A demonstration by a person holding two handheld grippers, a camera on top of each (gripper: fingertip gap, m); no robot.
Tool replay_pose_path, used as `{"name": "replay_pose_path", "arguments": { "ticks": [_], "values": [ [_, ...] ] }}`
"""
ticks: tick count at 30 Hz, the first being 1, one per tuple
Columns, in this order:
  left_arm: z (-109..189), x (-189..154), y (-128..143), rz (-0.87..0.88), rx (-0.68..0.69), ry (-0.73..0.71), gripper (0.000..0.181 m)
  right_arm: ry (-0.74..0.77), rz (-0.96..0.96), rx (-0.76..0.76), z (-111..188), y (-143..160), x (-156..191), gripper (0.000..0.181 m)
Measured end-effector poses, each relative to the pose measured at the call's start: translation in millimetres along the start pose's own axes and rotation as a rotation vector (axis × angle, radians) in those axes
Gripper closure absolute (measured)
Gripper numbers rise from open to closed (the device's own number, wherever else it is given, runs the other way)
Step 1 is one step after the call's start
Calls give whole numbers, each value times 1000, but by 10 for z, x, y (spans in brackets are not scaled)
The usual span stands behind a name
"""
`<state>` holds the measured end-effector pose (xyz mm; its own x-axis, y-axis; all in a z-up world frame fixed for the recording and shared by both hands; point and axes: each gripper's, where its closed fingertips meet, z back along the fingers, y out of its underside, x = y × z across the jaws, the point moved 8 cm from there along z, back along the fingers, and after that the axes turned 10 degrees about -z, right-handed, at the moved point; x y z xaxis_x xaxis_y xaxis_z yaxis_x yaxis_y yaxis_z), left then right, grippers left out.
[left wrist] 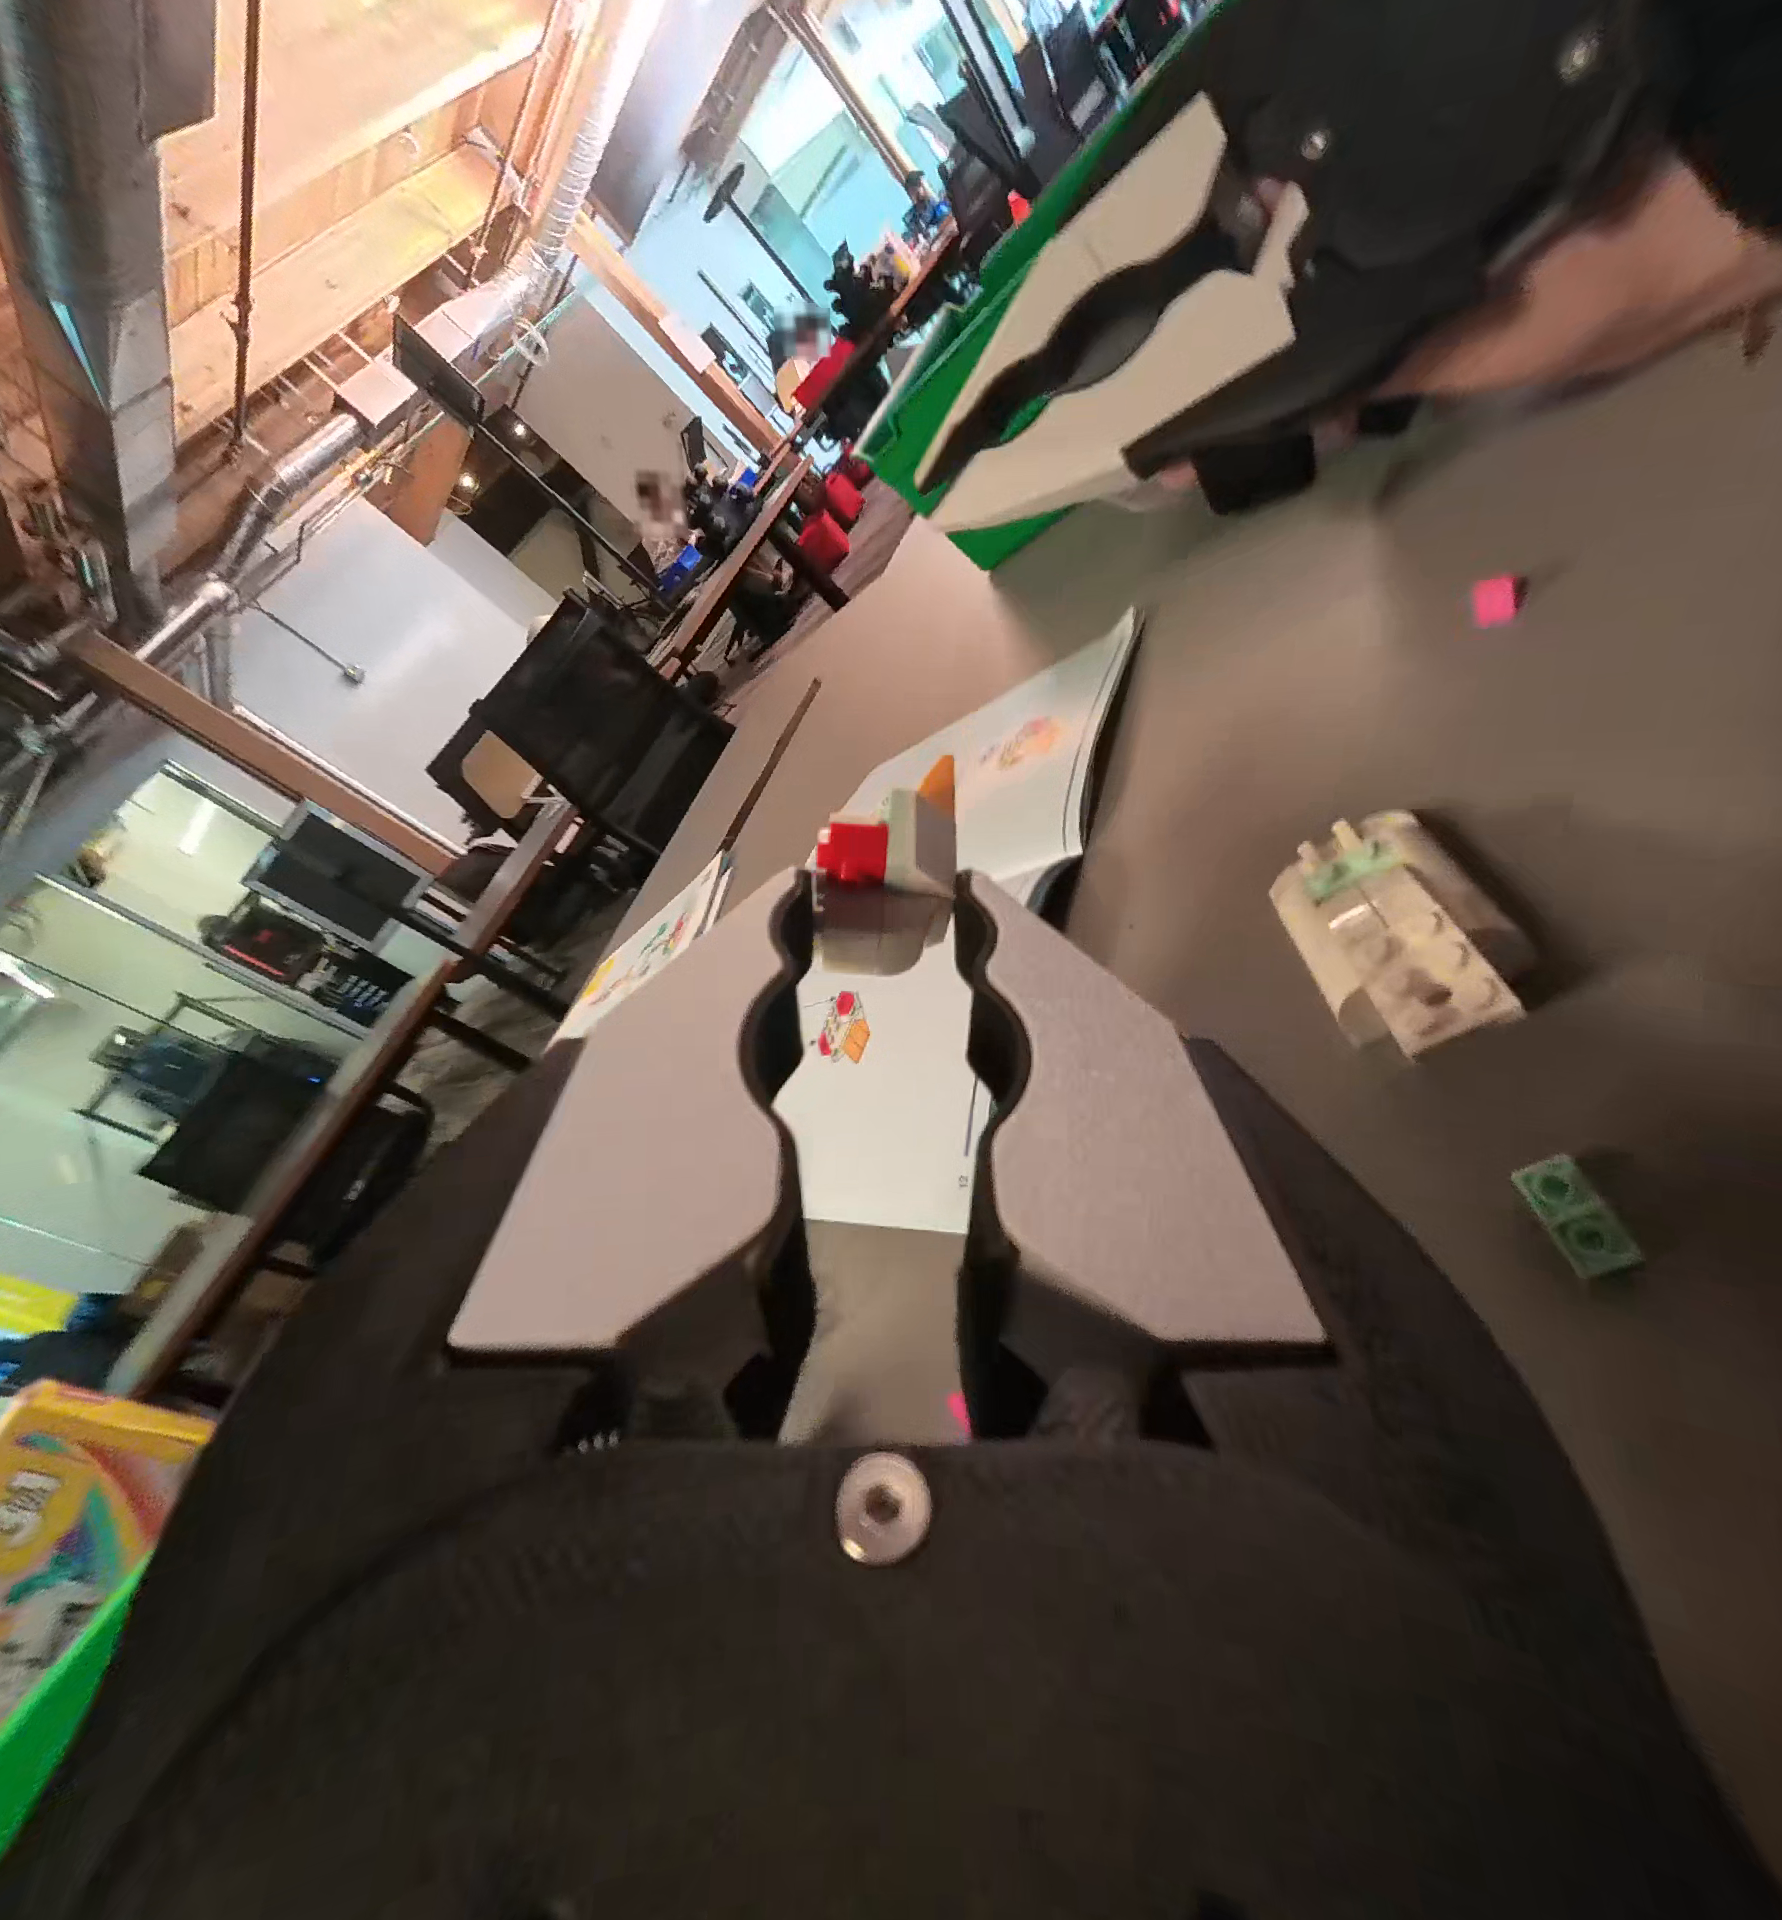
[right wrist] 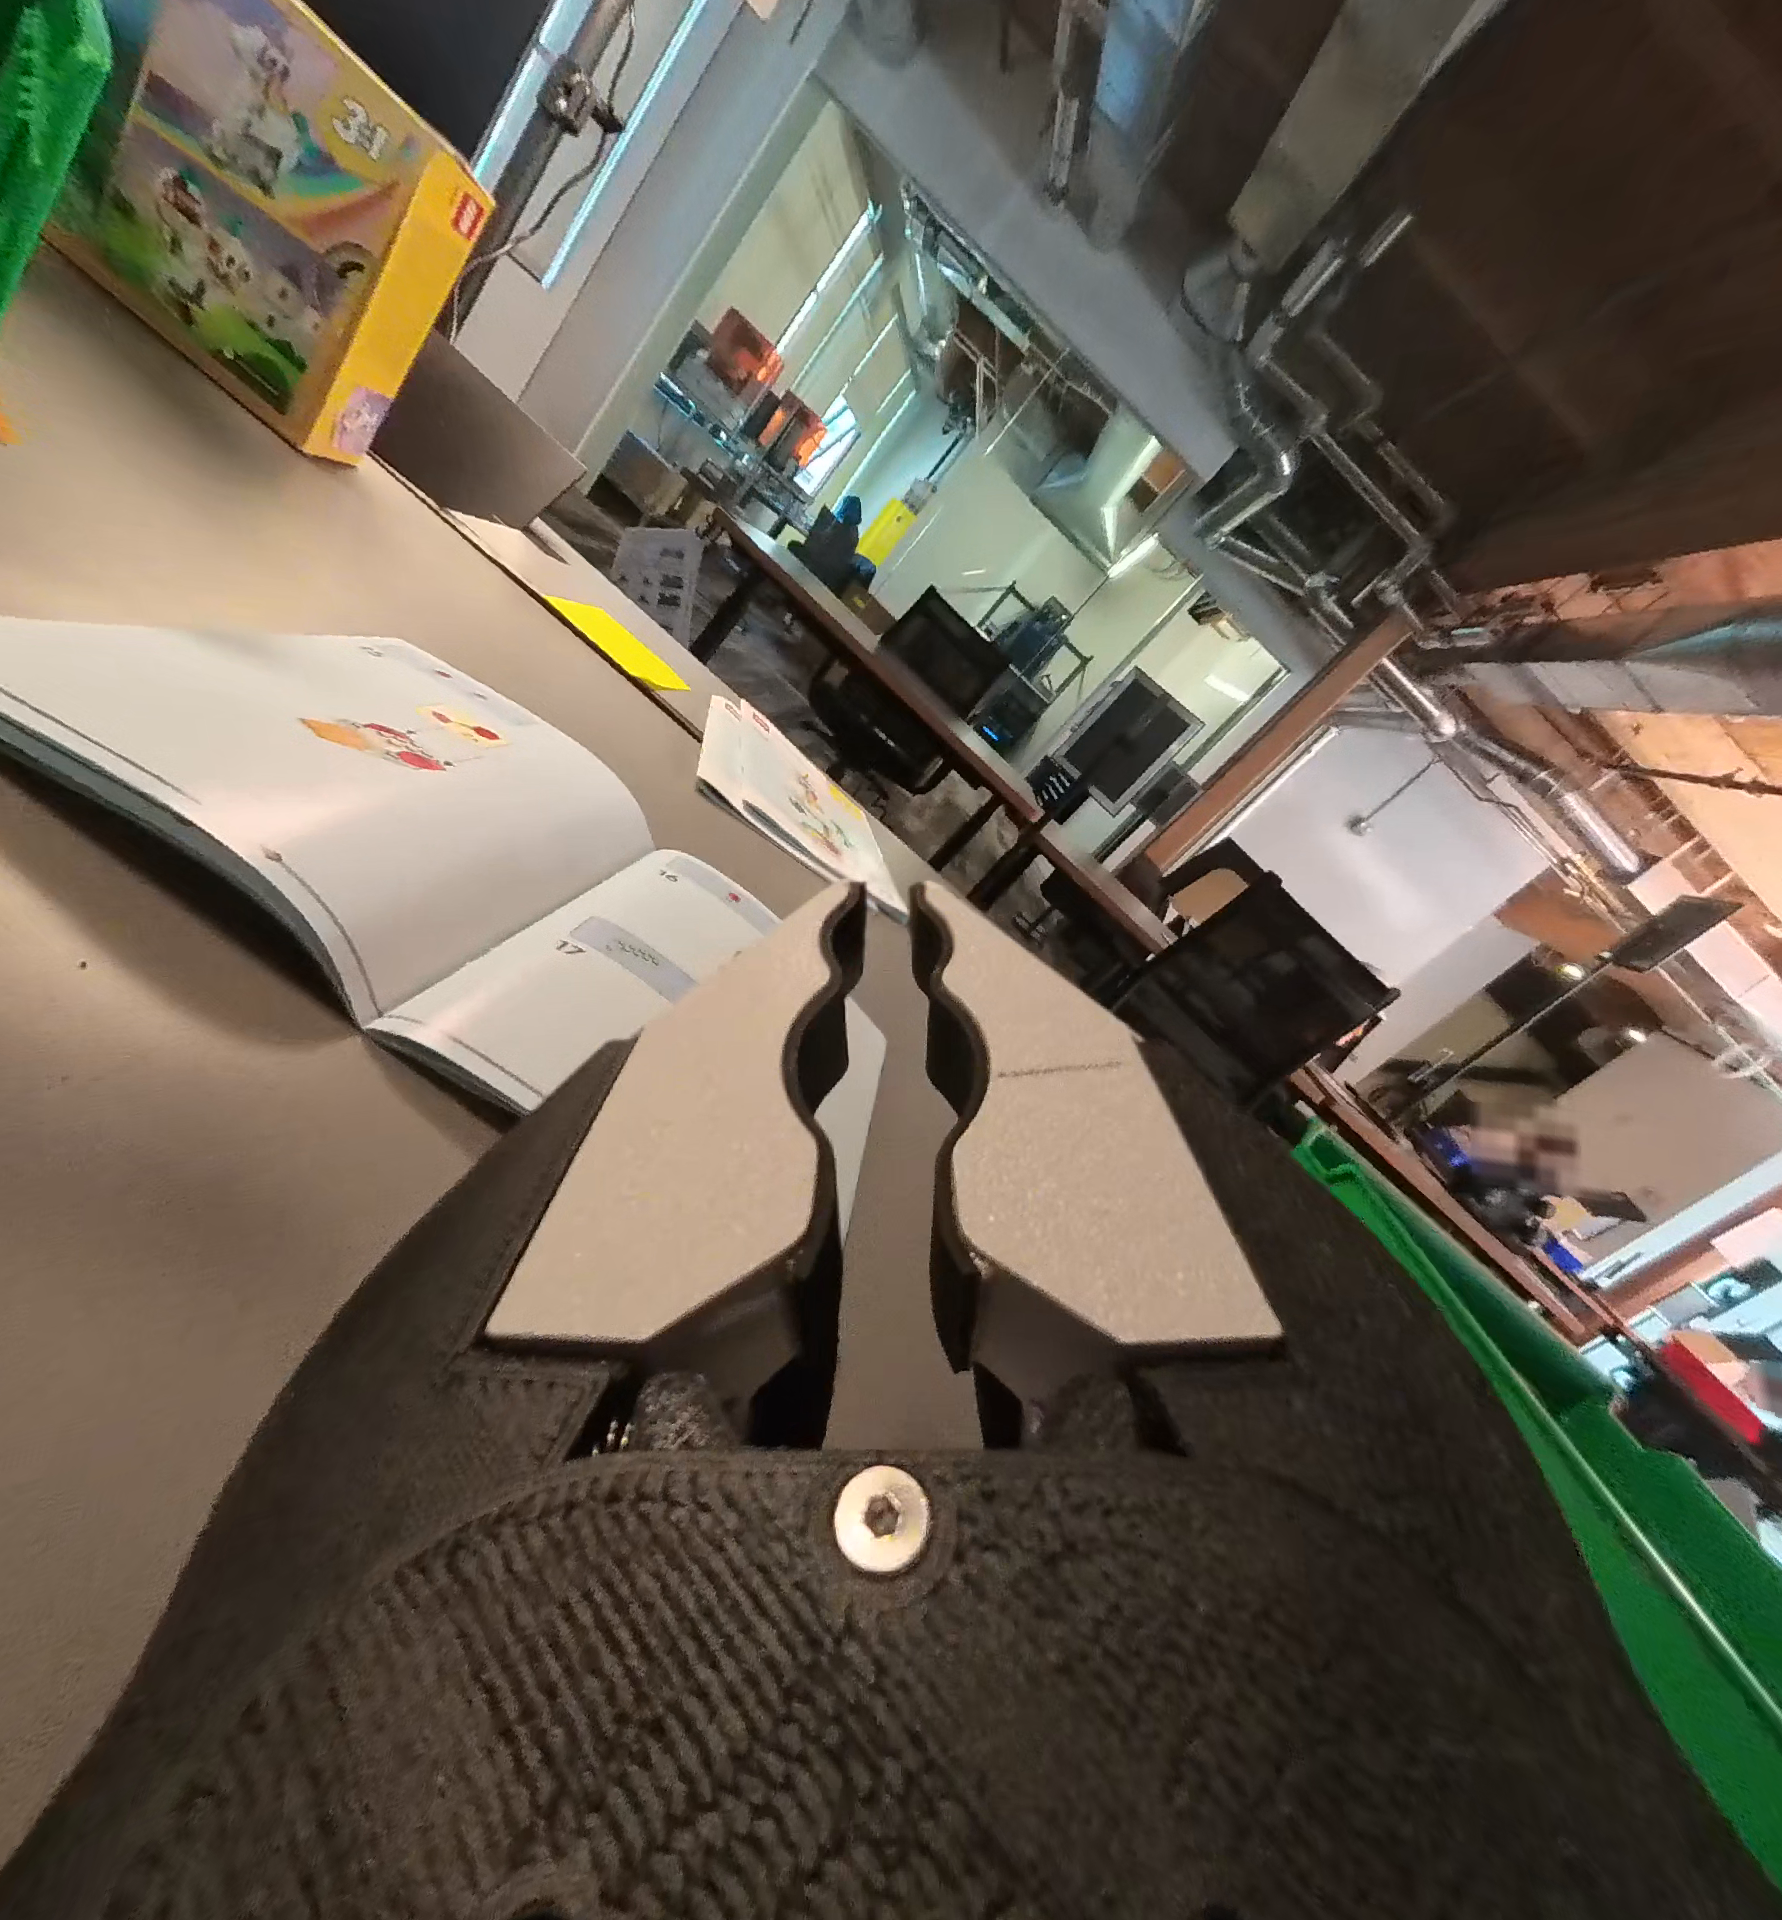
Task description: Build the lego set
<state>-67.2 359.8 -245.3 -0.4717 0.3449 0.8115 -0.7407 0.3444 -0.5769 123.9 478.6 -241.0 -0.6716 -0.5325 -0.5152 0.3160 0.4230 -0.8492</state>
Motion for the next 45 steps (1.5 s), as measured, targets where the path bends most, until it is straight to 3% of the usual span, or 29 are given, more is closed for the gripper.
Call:
{"name": "replay_pose_path", "arguments": {
  "ticks": [14, 45],
  "values": [
    [-47, -184, -65, -199, 31, 43, 155, 6, 4, 11, 10, 20, -8, 176],
    [-58, -147, -45, -150, 36, 32, 155, -9, 29, 34, 9, 43, 14, 176]
  ]
}}
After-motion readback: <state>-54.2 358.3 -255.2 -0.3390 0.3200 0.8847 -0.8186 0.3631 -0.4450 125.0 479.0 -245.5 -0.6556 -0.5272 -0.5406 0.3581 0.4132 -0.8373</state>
